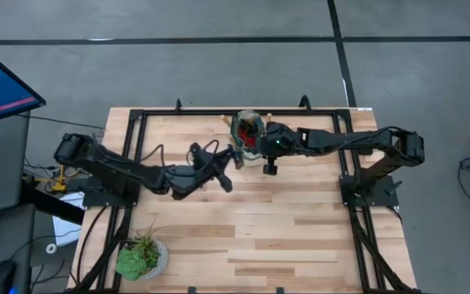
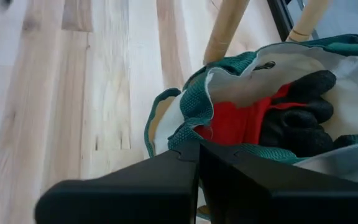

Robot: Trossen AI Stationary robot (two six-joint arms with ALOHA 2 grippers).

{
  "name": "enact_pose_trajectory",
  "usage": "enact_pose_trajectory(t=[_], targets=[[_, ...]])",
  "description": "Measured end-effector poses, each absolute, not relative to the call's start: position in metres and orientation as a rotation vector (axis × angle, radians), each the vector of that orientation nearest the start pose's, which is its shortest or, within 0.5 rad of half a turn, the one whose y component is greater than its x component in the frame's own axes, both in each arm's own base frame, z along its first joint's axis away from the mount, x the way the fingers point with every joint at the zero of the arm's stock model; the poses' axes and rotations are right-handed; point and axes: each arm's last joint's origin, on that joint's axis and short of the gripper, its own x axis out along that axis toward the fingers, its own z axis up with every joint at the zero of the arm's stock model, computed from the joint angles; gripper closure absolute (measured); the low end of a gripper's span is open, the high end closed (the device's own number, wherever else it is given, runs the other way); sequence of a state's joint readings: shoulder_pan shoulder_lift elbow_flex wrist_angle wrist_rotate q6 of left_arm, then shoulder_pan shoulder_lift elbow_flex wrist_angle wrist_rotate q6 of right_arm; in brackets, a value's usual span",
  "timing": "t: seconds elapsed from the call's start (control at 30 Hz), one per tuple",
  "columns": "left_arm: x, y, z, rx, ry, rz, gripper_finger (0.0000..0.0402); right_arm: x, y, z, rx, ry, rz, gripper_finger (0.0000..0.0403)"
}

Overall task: Pick & Place Garden tools in Gardening bag
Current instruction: Put the shear scissors into the gardening bag

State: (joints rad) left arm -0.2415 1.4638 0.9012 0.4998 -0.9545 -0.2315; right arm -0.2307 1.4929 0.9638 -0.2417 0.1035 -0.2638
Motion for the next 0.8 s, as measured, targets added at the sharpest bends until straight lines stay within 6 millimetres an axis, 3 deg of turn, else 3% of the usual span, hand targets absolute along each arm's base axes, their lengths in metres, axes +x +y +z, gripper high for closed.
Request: enact_pose_trajectory(t=[0.17, 0.3, 0.8], targets=[[0.336, -0.049, 0.263, -0.137, -0.101, 0.675, 0.04, 0.301, -0.075, 0.227, -0.195, 0.814, -0.218, 0.0403], [0.348, -0.036, 0.247, -0.143, -0.131, 0.769, 0.04, 0.301, -0.076, 0.227, -0.174, 0.817, -0.228, 0.0403], [0.367, -0.009, 0.206, -0.134, -0.119, 0.886, 0.04, 0.3, -0.076, 0.226, -0.158, 0.819, -0.237, 0.0403]])
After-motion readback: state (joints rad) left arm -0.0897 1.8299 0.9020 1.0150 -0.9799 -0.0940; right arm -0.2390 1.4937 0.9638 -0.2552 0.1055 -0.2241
